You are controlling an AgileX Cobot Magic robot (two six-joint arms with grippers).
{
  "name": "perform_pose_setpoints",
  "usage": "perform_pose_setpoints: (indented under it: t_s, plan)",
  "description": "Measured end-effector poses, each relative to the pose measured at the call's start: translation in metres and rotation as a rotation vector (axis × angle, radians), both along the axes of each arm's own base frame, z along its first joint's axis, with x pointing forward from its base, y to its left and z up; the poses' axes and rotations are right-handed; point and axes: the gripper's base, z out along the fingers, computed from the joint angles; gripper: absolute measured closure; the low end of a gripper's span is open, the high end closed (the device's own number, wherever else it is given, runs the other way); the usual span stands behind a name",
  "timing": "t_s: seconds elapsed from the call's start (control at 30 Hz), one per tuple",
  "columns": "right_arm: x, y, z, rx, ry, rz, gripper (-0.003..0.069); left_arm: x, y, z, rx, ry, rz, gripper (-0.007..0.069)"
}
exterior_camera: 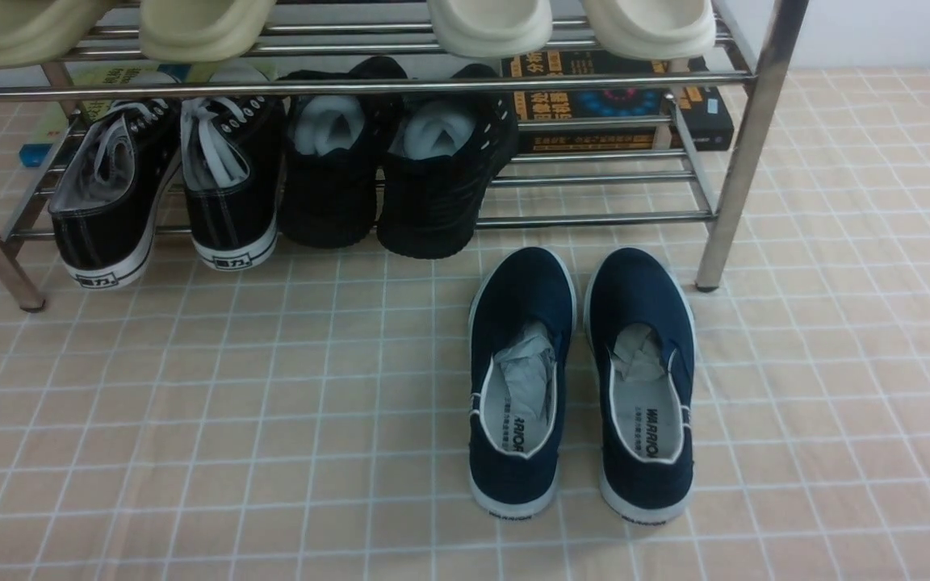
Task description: Take the shoes off the shelf from the light coffee tablecloth by hand.
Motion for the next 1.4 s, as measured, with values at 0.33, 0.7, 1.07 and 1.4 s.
perform_pose_setpoints:
  t_s: [0.33, 0.7, 1.07, 1.4]
  plan:
    - [0.003, 0.001, -0.008, 0.001, 0.01, -0.005, 0.0664, 0.0, 0.0, 0.0, 0.006, 0.0, 0.001, 0.0384]
    - [0.003, 0.001, -0.008, 0.002, 0.009, -0.006, 0.0661, 0.0, 0.001, 0.0, 0.017, 0.0, 0.001, 0.0384]
    - [0.005, 0.001, -0.012, 0.0, 0.006, -0.012, 0.0659, 0.0, 0.001, 0.0, 0.022, 0.0, 0.002, 0.0384]
    - [0.022, -0.014, -0.071, -0.092, 0.095, -0.367, 0.0655, 0.0, 0.001, 0.0, 0.025, 0.001, 0.002, 0.0384]
